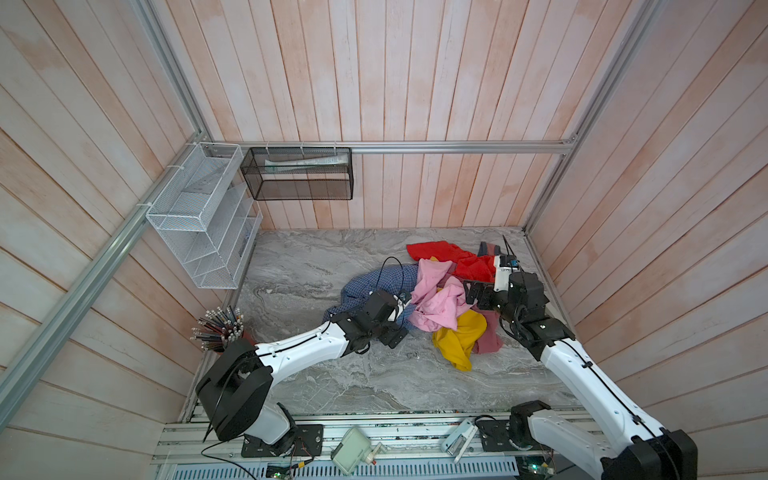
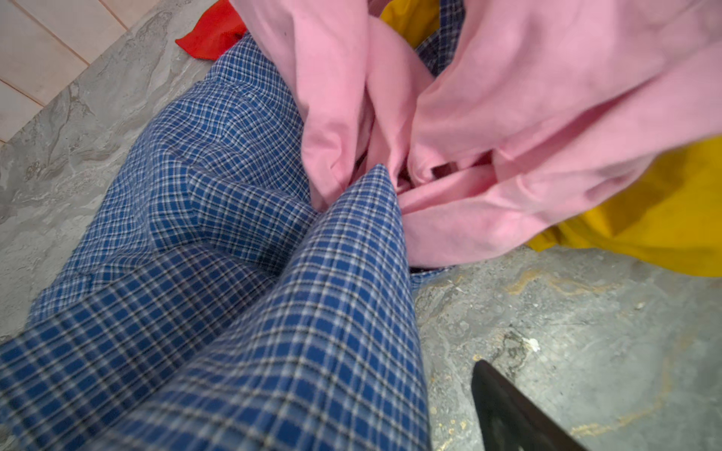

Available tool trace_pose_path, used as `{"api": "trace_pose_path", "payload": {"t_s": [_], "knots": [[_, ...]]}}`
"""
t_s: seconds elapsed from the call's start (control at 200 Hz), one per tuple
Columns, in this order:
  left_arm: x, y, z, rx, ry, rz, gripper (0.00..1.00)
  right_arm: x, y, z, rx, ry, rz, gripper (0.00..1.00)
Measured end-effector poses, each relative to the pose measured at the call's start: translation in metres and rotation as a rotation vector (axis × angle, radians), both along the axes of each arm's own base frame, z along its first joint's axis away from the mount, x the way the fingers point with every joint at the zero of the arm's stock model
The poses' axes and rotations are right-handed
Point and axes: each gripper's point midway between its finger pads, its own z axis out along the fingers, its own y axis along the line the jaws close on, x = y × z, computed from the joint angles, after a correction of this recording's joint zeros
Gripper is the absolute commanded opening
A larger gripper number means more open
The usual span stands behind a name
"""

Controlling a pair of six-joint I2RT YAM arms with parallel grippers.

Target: Pick out a specific cloth from the pile

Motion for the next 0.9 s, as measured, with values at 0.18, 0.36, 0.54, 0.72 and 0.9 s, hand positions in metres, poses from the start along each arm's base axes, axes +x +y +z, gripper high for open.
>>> {"api": "trace_pose_path", "payload": {"t_s": [0.18, 0.36, 0.54, 0.72, 0.9], "knots": [[-0.001, -0.007, -0.013, -0.008, -0.001, -0.019, 0.95, 0.0, -0.001, -0.001, -0.004, 0.008, -0.003, 0.98], [0.002, -0.009, -0.042, 0.031, 0.014, -0.017, 0.9, 0.0, -0.001, -0.001, -0.006, 0.009, -0.007, 0.98], [0.007, -0.008, -0.059, 0.033, -0.012, 0.003, 0.88, 0.0, -0.001, -0.001, -0.005, 0.009, -0.006, 0.98], [0.017, -0.012, -0.06, 0.007, -0.059, 0.028, 0.87, -0.001, 0.0, -0.001, -0.006, 0.01, -0.004, 0.98], [0.023, -0.02, -0.066, -0.033, -0.065, 0.048, 0.79, -0.003, -0.001, -0.003, -0.01, 0.022, -0.003, 0.98]]}}
